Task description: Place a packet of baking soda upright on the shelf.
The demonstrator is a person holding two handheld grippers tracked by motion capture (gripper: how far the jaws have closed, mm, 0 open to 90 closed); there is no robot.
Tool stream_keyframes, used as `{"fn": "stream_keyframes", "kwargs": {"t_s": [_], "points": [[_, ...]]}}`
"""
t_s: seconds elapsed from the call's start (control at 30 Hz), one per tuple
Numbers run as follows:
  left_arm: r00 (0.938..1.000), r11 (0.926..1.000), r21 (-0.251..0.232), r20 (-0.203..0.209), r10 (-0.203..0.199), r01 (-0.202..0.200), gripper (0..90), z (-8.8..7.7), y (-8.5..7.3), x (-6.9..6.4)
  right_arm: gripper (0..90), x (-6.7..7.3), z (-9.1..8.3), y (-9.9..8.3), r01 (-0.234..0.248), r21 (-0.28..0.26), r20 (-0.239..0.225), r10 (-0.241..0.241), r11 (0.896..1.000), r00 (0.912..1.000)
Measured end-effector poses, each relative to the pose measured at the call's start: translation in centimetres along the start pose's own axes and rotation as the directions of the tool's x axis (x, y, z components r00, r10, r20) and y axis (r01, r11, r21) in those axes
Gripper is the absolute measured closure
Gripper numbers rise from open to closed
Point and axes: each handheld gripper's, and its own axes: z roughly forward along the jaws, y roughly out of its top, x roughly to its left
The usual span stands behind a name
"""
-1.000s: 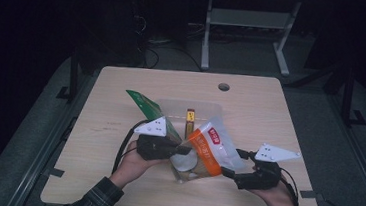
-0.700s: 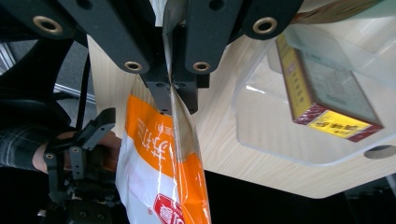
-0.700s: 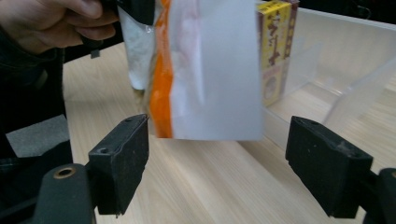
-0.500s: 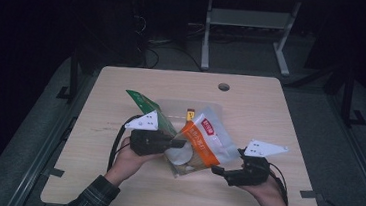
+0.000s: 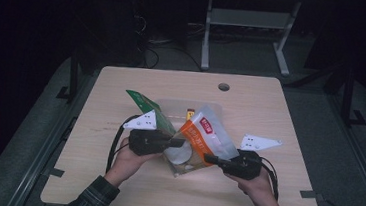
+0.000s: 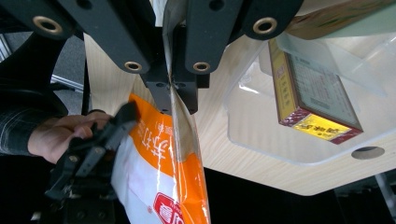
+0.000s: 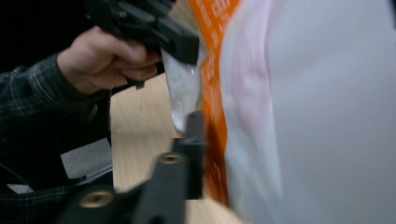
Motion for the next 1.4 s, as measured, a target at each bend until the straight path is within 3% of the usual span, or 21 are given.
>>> {"fn": "stream_keyframes", "kwargs": {"t_s": [0.1, 0.33, 0.5, 0.7, 0.8, 1.0, 1.17, 1.4], "points": [[1.0, 1.0, 0.009, 0.001, 0.003, -0.003, 89.6, 0.2, -0.1, 0.0, 88.0, 0.1, -0.2, 0.4, 0.009, -0.02, 0.001, -0.009, 1.0, 1.0], [0.9999, 0.9989, 0.045, 0.012, 0.009, -0.01, 89.5, 1.0, -0.5, -0.3, 89.7, 0.3, -0.9, 1.1, -0.001, -0.036, -0.055, -0.001, 0.999, 0.9985], [0.9996, 0.9983, 0.057, 0.027, 0.006, -0.007, 88.0, 1.6, -0.6, -0.6, 89.9, 0.5, -0.9, 1.4, -0.017, -0.045, -0.133, 0.011, 0.999, 0.9911], [0.9992, 0.995, 0.098, 0.036, 0.016, -0.02, 84.6, 2.7, -0.7, -1.2, 90.0, 1.2, -0.5, 1.6, -0.012, -0.038, -0.191, 0.004, 0.999, 0.9817], [0.9996, 0.9918, 0.125, 0.011, 0.027, -0.028, 76.2, 3.1, -0.9, -1.2, 90.0, 1.1, -0.7, 1.5, -0.018, -0.042, -0.19, 0.01, 0.999, 0.9818], [0.9995, 0.9923, 0.122, 0.024, 0.021, -0.024, 53.2, 3.1, -0.8, -1.4, 90.0, 0.7, -2.0, 1.5, -0.029, -0.073, -0.16, 0.017, 0.997, 0.987], [0.9994, 0.9898, 0.139, -0.016, 0.032, -0.029, 33.5, 2.6, -0.9, -1.6, 90.0, 0.4, -3.0, 1.6, -0.03, -0.098, -0.139, 0.016, 0.995, 0.9902], [0.999, 0.9838, 0.176, -0.023, 0.038, -0.033, 27.1, 1.4, -2.1, -2.0, 90.0, -0.1, -4.9, 1.9, -0.013, -0.109, -0.072, 0.005, 0.994, 0.9974]]}}
